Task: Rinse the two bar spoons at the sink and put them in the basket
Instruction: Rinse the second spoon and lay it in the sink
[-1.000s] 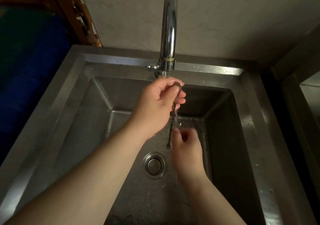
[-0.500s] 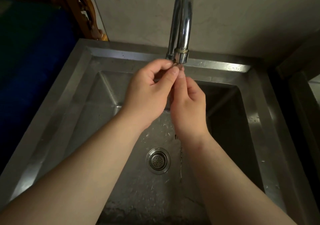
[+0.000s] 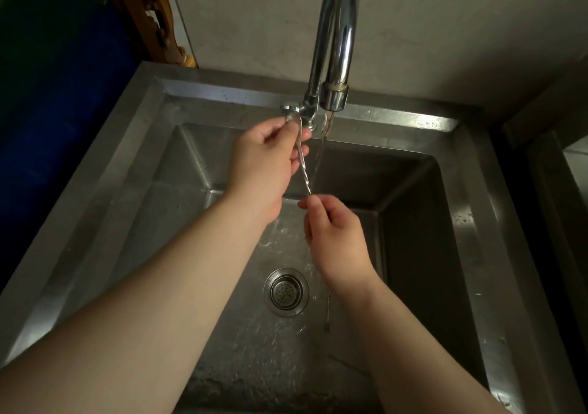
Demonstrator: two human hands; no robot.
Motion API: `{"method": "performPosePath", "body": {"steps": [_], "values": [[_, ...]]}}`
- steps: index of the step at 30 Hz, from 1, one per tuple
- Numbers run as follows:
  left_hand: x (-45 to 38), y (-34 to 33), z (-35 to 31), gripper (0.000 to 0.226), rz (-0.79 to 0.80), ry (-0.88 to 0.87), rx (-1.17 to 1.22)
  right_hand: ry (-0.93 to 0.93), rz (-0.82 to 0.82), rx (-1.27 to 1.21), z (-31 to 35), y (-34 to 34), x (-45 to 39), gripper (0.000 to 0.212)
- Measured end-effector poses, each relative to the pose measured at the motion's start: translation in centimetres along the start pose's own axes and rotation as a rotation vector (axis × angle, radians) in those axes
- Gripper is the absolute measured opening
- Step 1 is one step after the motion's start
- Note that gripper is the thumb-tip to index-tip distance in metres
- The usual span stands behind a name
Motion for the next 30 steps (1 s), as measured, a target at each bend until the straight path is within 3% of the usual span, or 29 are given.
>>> {"method": "performPosePath", "body": {"steps": [4, 7, 11, 14, 17, 23, 30], "values": [[1.3, 0.5, 2.6, 0.011, 0.091, 0.098, -0.092, 0.043, -0.052, 0.030, 1.2, 0.7, -1.8, 0.034], [1.6, 0.8, 3.5, 0.010, 0.072, 0.131, -0.055, 0.021, -0.006, 0.041, 1.6, 0.7, -2.4, 0.031], [0.3, 0.9, 3.1, 0.012, -0.064, 0.106, 0.024, 0.015, 0.084, 0.242, 1.2, 1.6, -2.0, 0.029], [-0.8, 1.9, 3.0, 0.018, -0.206, 0.187, 0.117, 0.090, 0.158, 0.591, 1.2, 3.4, -2.0, 0.030], [-1.4, 2.6, 3.7, 0.021, -0.337, 0.281, 0.207, 0.160, 0.131, 0.703, 2.2, 4.7, -2.3, 0.027], [-0.7, 3.5, 6.1, 0.023, -0.515, 0.450, 0.482, 0.127, 0.063, 0.354, 4.7, 4.7, -3.6, 0.011], [1.0, 3.1, 9.3, 0.023, -0.405, 0.792, 0.563, 0.222, 0.012, 0.252, 6.5, 2.9, -4.3, 0.023]]}}
Point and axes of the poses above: each hand's wrist, its own x-axis away from the middle knuckle, its own y-axis out of the back of the hand, z = x × y, the point moved 1 cm from there along -x, towards the middle knuckle, and after that the axes turned 11 degrees about x, right-handed, at the moved point
